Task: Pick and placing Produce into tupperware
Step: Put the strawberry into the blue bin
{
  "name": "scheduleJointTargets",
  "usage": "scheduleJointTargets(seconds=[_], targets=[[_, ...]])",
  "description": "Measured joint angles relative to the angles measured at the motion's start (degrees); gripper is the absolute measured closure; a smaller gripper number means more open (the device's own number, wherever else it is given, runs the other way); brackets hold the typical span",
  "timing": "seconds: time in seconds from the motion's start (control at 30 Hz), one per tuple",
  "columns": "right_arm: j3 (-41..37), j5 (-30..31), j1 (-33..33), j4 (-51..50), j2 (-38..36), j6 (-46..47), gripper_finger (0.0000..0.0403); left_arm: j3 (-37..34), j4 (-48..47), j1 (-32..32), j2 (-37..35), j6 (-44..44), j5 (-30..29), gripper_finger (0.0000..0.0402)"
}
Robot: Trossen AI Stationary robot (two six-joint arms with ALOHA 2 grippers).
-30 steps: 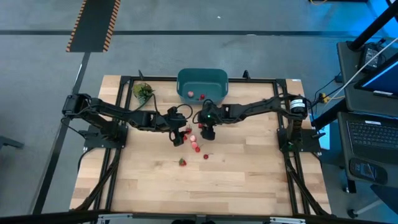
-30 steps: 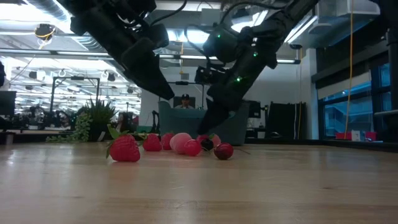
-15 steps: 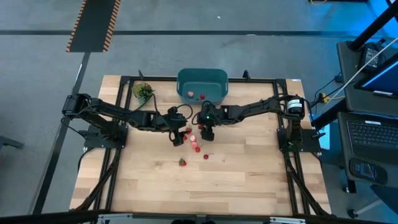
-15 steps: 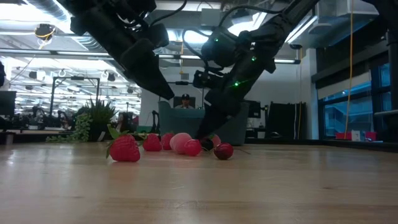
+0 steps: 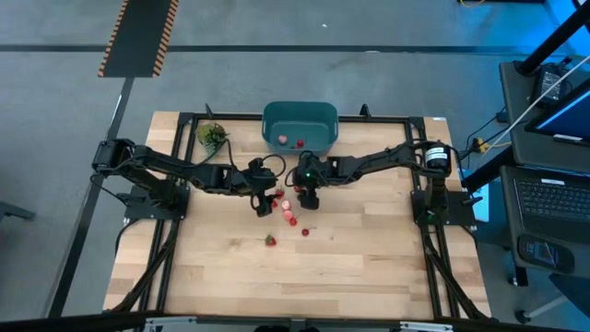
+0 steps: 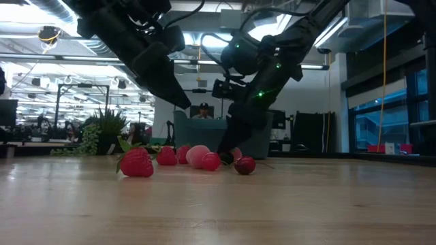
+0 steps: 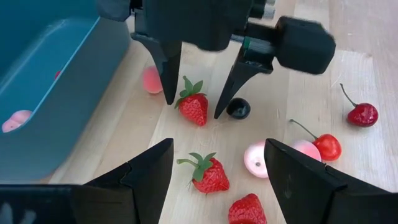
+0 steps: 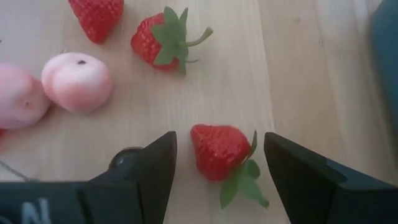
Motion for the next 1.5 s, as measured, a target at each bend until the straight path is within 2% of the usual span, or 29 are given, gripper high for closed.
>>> scheduleJointTargets(seconds=[0.6,0.73,1.03,1.5], targets=[[0.0,0.0,-0.1,1.6,2.1,0.5,0.0162,0.0,0.0,0.0,0.0,0.0,0.0,0.0157],[0.0,-0.2,-0.1,1.5,2.1,0.5,0.0181,0.0,0.0,0.0,0.0,0.0,0.0,0.0157],[0.0,-0.1,-0.1,1.4,2.2,1.8,0.0256,0.0,0.0,0.0,0.0,-0.3,0.0,0.0157],[0.0,0.0,-0.1,1.6,2.2,2.0,0.0259,0.0,0.0,0.0,0.0,-0.4,0.0,0.0157]])
